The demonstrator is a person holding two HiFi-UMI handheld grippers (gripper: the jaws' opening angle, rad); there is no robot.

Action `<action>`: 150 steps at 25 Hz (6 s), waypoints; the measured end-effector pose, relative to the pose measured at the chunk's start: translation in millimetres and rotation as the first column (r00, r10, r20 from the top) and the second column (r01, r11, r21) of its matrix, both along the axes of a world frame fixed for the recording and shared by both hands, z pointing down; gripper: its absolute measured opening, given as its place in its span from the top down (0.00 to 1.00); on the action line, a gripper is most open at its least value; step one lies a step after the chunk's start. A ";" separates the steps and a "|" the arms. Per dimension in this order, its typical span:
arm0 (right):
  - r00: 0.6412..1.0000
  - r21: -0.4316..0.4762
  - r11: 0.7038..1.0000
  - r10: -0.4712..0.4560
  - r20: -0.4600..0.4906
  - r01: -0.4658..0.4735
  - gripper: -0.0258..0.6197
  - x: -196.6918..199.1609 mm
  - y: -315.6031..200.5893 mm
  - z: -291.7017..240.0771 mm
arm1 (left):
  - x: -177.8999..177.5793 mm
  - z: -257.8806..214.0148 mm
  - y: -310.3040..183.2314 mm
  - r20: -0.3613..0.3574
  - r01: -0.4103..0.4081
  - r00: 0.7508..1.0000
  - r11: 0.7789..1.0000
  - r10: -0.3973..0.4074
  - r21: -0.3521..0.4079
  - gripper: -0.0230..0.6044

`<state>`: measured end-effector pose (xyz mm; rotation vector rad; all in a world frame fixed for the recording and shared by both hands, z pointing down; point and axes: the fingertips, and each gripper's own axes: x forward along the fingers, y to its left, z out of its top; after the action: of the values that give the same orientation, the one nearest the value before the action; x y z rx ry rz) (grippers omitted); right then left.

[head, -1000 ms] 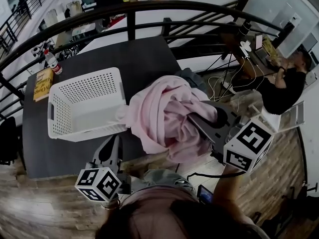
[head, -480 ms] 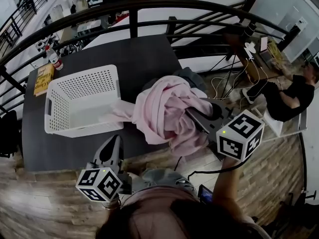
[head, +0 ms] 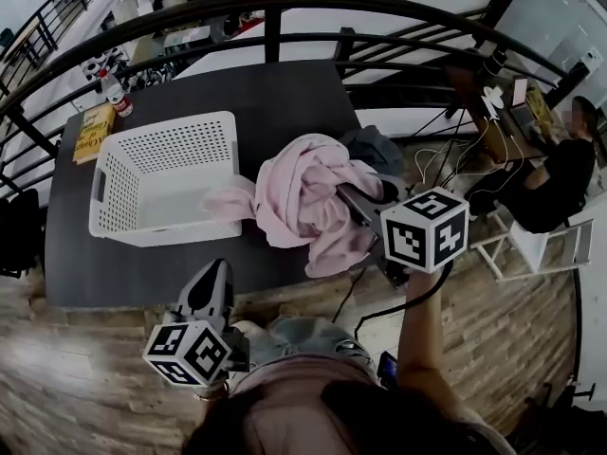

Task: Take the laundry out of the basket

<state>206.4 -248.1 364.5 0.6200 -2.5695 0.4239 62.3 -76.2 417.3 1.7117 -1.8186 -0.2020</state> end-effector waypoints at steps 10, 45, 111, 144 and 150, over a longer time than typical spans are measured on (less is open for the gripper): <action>0.998 -0.107 0.993 0.042 -0.041 -0.047 0.87 -31.0 -21.9 50.9 | -15.3 8.5 9.3 -0.005 0.058 0.998 0.998 -0.058 -0.029 0.97; 0.961 -0.198 0.964 0.127 -0.247 -0.179 0.71 -77.2 -18.6 159.3 | -80.6 5.4 9.5 -0.011 0.029 1.000 0.999 -0.030 -0.030 0.97; 0.946 0.128 0.941 0.295 0.137 -0.312 0.94 -121.9 220.3 -5.8 | -158.3 -30.2 197.4 0.047 0.018 0.999 0.999 -0.020 0.046 0.97; 0.962 0.170 0.963 0.172 0.214 -0.210 0.94 -2.2 326.3 -15.7 | -3.4 -42.1 299.7 0.148 0.110 0.983 0.994 -0.109 -0.001 0.97; 0.953 0.149 0.960 0.202 0.225 -0.238 0.94 7.9 316.0 -10.5 | 1.0 -41.2 281.2 0.160 0.080 0.984 0.997 -0.076 -0.015 0.97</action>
<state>214.3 67.9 354.0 0.9811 -2.7668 0.3539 63.3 205.0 376.1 1.6844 -1.9982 -0.0790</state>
